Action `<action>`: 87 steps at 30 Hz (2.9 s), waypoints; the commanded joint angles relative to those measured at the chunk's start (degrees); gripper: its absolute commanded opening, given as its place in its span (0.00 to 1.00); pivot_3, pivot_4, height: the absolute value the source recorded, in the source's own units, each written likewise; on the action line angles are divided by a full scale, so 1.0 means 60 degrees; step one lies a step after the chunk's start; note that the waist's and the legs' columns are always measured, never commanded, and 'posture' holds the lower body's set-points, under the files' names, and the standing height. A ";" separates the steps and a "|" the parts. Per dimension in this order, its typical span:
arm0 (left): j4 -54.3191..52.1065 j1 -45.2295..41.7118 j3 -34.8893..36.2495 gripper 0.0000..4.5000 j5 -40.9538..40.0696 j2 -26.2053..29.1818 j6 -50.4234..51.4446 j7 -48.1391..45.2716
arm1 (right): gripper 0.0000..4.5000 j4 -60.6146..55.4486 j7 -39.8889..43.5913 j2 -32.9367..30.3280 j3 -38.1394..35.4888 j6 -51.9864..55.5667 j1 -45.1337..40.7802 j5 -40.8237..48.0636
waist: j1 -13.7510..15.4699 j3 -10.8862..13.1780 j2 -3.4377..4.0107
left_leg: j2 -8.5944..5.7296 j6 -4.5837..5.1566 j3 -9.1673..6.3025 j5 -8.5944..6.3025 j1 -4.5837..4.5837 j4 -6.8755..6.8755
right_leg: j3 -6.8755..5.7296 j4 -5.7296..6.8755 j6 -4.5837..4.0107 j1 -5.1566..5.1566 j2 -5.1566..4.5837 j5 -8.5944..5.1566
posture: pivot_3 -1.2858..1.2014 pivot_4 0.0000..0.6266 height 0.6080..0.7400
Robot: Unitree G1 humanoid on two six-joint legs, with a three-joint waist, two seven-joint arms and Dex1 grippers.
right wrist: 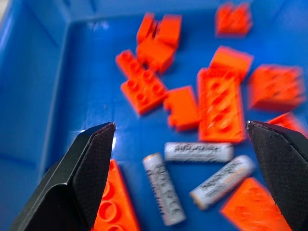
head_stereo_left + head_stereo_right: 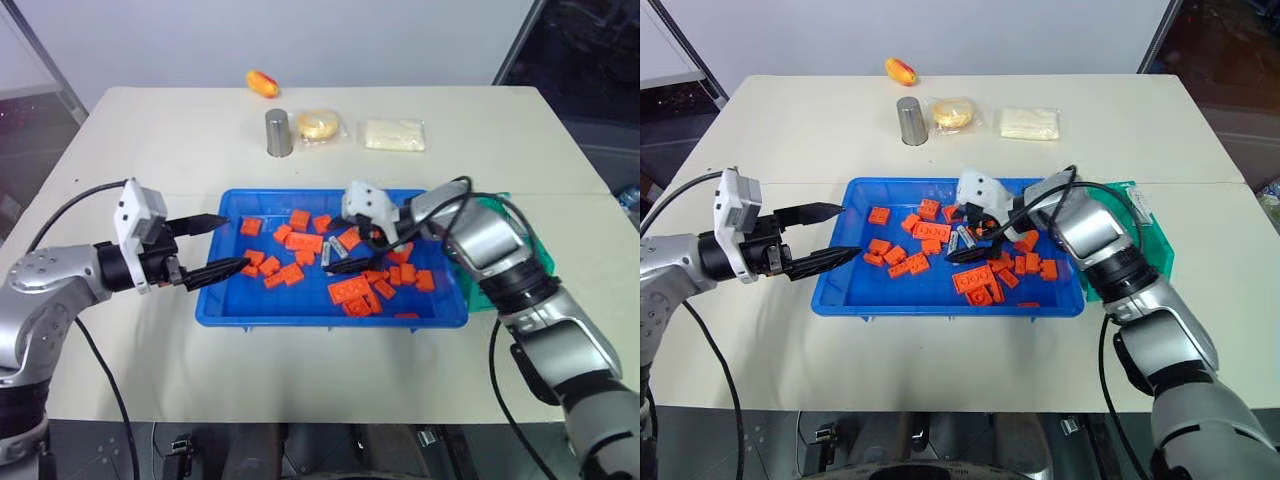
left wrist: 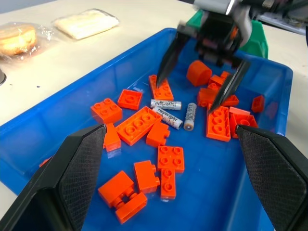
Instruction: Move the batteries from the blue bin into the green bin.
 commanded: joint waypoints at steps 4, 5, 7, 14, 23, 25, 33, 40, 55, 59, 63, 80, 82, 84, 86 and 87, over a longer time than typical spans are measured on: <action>-0.0536 0.0171 0.0346 1.00 -0.0202 -0.0163 -0.0141 0.0346 | 0.99 0.0920 0.0177 0.0621 0.0010 -0.0603 -0.0639 -0.0641 | 0.0037 -0.0001 -0.0001 | -0.0002 -0.0001 -0.0006 0.0000 0.0000 0.0002 | -0.0001 0.0015 -0.0001 -0.0003 0.0000 0.0000 | 0.52 0.24 1.00; -0.0579 0.0244 0.0344 1.00 -0.0177 -0.0197 -0.0164 0.0399 | 0.99 0.1152 0.0184 0.0739 0.0016 -0.0708 -0.0717 -0.0734 | 0.0036 -0.0002 -0.0003 | -0.0004 -0.0001 -0.0006 0.0001 0.0000 0.0003 | -0.0002 0.0015 -0.0001 -0.0001 -0.0002 0.0000 | 0.52 0.24 1.00; -0.0662 0.0345 0.0365 1.00 -0.0176 -0.0255 -0.0177 0.0513 | 0.99 0.1488 0.0246 0.0883 0.0024 -0.0885 -0.0819 -0.0903 | 0.0016 -0.0002 -0.0003 | -0.0004 -0.0001 -0.0005 0.0001 0.0000 0.0005 | -0.0001 0.0015 -0.0001 0.0000 -0.0002 0.0000 | 0.52 0.24 1.00; -0.0794 0.0474 0.0382 1.00 -0.0187 -0.0411 -0.0217 0.0759 | 0.99 0.2219 0.0410 0.1068 0.0017 -0.1266 -0.0814 -0.1433 | 0.0012 -0.0002 -0.0003 | -0.0003 -0.0002 -0.0007 0.0001 0.0002 0.0004 | -0.0002 0.0021 -0.0001 -0.0003 0.0000 0.0000 | 0.52 0.24 1.00; -0.0667 0.0328 0.0235 1.00 -0.0086 -0.0517 -0.0343 0.0875 | 0.99 0.2829 0.0598 0.1304 0.0092 -0.1326 -0.1059 -0.2025 | 0.0008 -0.0002 -0.0003 | -0.0004 -0.0002 -0.0007 0.0001 0.0002 0.0003 | -0.0003 0.0023 -0.0002 -0.0004 0.0001 0.0000 | 0.52 0.24 1.00; -0.0631 0.0280 0.0193 1.00 -0.0044 -0.0571 -0.0390 0.0915 | 0.99 0.2916 0.0597 0.1417 0.0077 -0.1339 -0.1096 -0.2122 | 0.0001 -0.0002 -0.0003 | -0.0003 -0.0002 -0.0007 0.0001 0.0004 0.0003 | -0.0002 0.0023 -0.0002 -0.0004 0.0002 0.0000 | 0.52 0.24 1.00; -0.0594 0.0246 0.0113 1.00 0.0121 -0.0715 -0.0538 0.0998 | 0.99 0.3441 0.0645 0.1792 0.0158 -0.1688 -0.1287 -0.2606 | 0.0005 -0.0002 -0.0003 | -0.0004 -0.0003 -0.0008 0.0002 0.0004 0.0002 | -0.0002 0.0029 -0.0002 -0.0005 0.0002 0.0000 | 0.52 0.24 1.00; -0.0633 0.0288 0.0159 1.00 0.0103 -0.0738 -0.0597 0.1076 | 0.70 0.3492 0.0844 0.1612 0.0282 -0.2075 -0.1187 -0.3033 | 0.0006 -0.0002 -0.0003 | -0.0004 -0.0004 -0.0008 0.0002 0.0005 0.0003 | -0.0002 0.0030 -0.0002 -0.0004 0.0001 0.0000 | 0.52 0.24 1.00; -0.0599 0.0186 0.0121 1.00 0.0052 -0.0710 -0.0637 0.1061 | 0.50 0.3169 0.0664 0.1251 -0.0577 -0.1852 -0.1881 -0.2802 | 0.0013 -0.0001 -0.0002 | -0.0004 -0.0004 -0.0008 0.0002 0.0008 0.0003 | -0.0002 0.0031 -0.0002 -0.0003 0.0001 0.0000 | 0.52 0.24 1.00; -0.0558 -0.0026 0.0072 1.00 -0.0134 -0.0599 -0.0551 0.0774 | 0.50 0.2180 0.1056 0.0436 -0.1310 -0.1157 -0.2316 -0.2293 | 0.0032 -0.0001 -0.0002 | -0.0008 -0.0005 -0.0008 0.0003 0.0003 0.0002 | -0.0002 0.0030 -0.0002 -0.0006 -0.0004 -0.0001 | 0.52 0.24 1.00; -0.0307 -0.0677 -0.0255 1.00 -0.0245 -0.0570 -0.0483 0.0318 | 0.50 0.0952 0.1262 -0.0816 -0.2189 -0.0208 -0.2441 -0.1841 | 0.0062 -0.0001 -0.0002 | -0.0008 -0.0005 -0.0013 0.0002 0.0003 0.0000 | -0.0009 0.0027 -0.0003 -0.0003 -0.0004 -0.0001 | 0.52 0.24 1.00; 0.1783 -0.2989 -0.2036 1.00 0.0564 -0.1006 -0.0832 -0.1320 | 0.50 -0.2959 0.0818 -0.6151 -0.5003 0.2221 0.2383 -0.0948 | 0.0099 0.0001 -0.0001 | 0.0001 -0.0002 0.0006 0.0002 0.0004 0.0002 | 0.0002 -0.0005 -0.0001 0.0003 0.0007 -0.0001 | 0.52 0.24 1.00; 0.1906 -0.3082 -0.2033 1.00 0.0624 -0.1050 -0.0844 -0.1354 | 0.50 -0.2734 0.0328 -0.6081 -0.5142 0.2042 0.2681 -0.1027 | 0.0072 0.0001 0.0000 | 0.0001 -0.0002 0.0001 0.0002 0.0003 0.0004 | 0.0000 -0.0004 -0.0001 0.0006 0.0010 -0.0001 | 0.52 0.24 1.00; 0.1963 -0.3121 -0.1986 1.00 0.0644 -0.1082 -0.0825 -0.1347 | 0.50 -0.2557 0.0033 -0.6057 -0.5219 0.1941 0.2854 -0.0966 | 0.0058 0.0001 0.0000 | -0.0001 -0.0002 0.0003 0.0002 0.0000 0.0004 | 0.0001 -0.0004 0.0000 0.0006 0.0006 -0.0001 | 0.52 0.24 1.00; 0.1973 -0.3122 -0.1960 1.00 0.0674 -0.1091 -0.0808 -0.1339 | 0.50 -0.2500 -0.0081 -0.6082 -0.5265 0.1916 0.3047 -0.0819 | 0.0059 0.0001 0.0000 | -0.0001 -0.0002 0.0004 0.0002 0.0000 0.0003 | 0.0002 -0.0004 -0.0001 0.0004 0.0004 -0.0001 | 0.52 0.24 1.00; 0.1974 -0.3121 -0.1953 1.00 0.0691 -0.1094 -0.0802 -0.1342 | 0.50 -0.2495 -0.0112 -0.6105 -0.5274 0.1896 0.3119 -0.0761 | 0.0058 0.0001 0.0000 | -0.0001 -0.0002 0.0003 0.0002 0.0000 0.0002 | 0.0001 -0.0005 -0.0001 0.0004 0.0005 -0.0001 | 0.52 0.24 1.00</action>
